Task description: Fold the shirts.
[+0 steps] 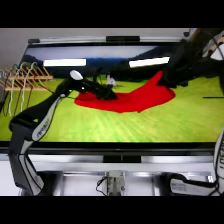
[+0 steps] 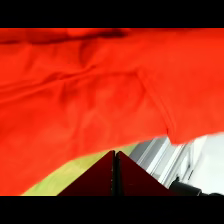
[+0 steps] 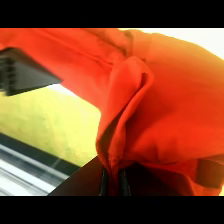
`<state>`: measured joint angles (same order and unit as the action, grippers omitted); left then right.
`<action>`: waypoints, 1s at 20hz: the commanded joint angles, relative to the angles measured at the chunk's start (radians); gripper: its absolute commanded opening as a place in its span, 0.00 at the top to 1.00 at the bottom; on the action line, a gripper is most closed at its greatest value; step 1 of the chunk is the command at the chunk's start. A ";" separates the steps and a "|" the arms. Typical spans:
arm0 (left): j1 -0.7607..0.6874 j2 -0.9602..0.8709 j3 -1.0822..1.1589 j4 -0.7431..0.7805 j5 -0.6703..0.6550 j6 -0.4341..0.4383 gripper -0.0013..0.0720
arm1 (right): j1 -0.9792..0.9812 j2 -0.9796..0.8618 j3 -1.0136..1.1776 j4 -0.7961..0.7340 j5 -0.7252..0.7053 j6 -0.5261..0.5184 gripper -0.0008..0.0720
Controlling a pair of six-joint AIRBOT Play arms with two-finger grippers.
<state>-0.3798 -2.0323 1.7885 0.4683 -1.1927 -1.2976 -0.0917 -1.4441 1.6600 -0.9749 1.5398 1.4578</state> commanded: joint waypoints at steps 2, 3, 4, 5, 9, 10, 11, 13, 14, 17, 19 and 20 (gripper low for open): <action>-0.127 -0.034 0.000 -0.130 0.140 -0.012 0.93 | 0.002 0.123 0.001 0.008 0.077 0.057 0.89; -0.162 -0.044 0.000 -0.169 0.164 -0.012 0.93 | 0.002 0.137 0.001 0.008 0.077 0.061 0.89; -0.196 -0.055 0.000 -0.193 0.180 -0.012 0.93 | 0.002 0.146 0.001 0.008 0.077 0.066 0.89; -0.221 -0.066 0.000 -0.201 0.180 -0.013 0.93 | 0.002 0.151 0.001 0.008 0.077 0.071 0.89; -0.213 -0.086 0.000 -0.200 0.191 -0.011 0.93 | 0.002 0.151 0.001 0.017 0.077 0.080 0.89; -0.177 -0.077 0.000 -0.199 0.182 -0.005 0.93 | 0.005 0.151 0.001 0.016 0.075 0.080 0.89; -0.136 -0.064 0.000 -0.198 0.150 0.013 0.93 | 0.005 0.148 0.001 0.017 0.070 0.080 0.89; -0.042 -0.020 0.000 -0.183 -0.026 0.085 0.93 | 0.005 0.137 0.001 0.028 0.056 0.079 0.89; 0.008 0.013 0.000 -0.154 -0.146 0.110 0.94 | 0.015 0.131 0.001 0.031 0.033 0.079 0.89; 0.151 0.157 0.000 0.042 -0.276 0.109 0.94 | 0.099 0.095 0.001 0.031 -0.092 0.075 0.89; 0.267 0.266 0.000 0.117 -0.275 0.099 0.94 | 0.181 0.043 0.001 0.030 -0.180 0.070 0.89; 0.333 0.316 0.000 0.120 -0.275 0.098 0.93 | 0.225 0.008 0.001 0.030 -0.230 0.068 0.89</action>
<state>-0.1963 -1.8442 1.7882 0.4862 -1.3972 -1.2072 0.0402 -1.3746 1.6600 -0.9451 1.4456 1.5333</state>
